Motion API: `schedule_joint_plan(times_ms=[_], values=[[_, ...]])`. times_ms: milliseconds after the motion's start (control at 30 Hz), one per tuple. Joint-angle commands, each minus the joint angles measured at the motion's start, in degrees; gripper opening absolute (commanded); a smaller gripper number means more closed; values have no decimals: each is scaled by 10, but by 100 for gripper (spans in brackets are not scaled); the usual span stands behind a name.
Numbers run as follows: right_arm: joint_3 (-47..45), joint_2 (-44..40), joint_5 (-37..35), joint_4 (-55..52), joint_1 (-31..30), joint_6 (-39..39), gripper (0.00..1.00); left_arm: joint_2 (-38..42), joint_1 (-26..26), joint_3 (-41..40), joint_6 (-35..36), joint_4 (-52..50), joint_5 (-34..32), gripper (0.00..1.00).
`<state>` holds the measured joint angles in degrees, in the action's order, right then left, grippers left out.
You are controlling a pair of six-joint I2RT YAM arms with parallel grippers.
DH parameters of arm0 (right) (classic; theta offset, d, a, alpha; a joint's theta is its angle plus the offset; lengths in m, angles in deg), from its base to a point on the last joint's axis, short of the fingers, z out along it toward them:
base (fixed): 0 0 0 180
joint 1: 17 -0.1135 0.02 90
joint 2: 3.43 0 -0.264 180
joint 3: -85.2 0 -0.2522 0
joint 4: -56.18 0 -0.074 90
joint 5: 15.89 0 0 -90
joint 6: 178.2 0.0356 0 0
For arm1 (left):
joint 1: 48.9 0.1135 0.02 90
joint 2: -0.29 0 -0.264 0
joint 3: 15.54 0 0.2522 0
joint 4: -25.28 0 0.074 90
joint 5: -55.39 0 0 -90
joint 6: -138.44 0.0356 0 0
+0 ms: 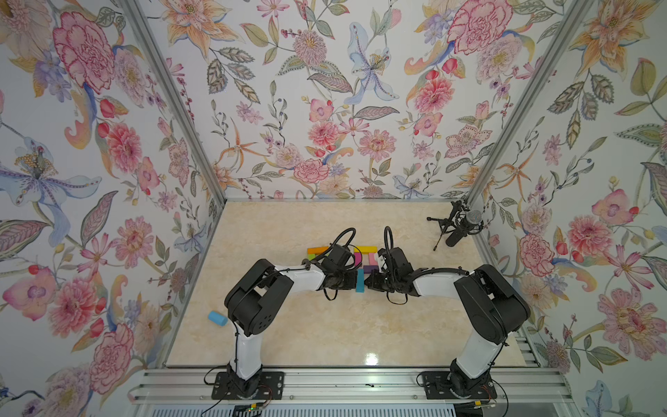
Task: Assemble the letter p with building blocks
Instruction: Assemble the building block at the center of the board.
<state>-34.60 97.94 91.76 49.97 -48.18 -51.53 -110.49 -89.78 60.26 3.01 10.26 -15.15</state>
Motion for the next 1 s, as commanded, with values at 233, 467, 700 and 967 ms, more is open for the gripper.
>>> schedule_joint_plan(times_ms=[233, 467, 700, 967], values=[[18, 27, 1, -38, 4, -11, 0, -16, -11, 2, 7, -21, 11, 0], [30, 32, 4, -40, 5, -12, 0, -24, -12, 6, 8, -20, 15, 0], [38, 38, 5, -44, 5, -12, 0, -37, -5, 25, 15, -26, 16, 0], [48, 46, 11, -46, 6, -13, 0, -28, -2, 25, 19, -37, 13, 0]])
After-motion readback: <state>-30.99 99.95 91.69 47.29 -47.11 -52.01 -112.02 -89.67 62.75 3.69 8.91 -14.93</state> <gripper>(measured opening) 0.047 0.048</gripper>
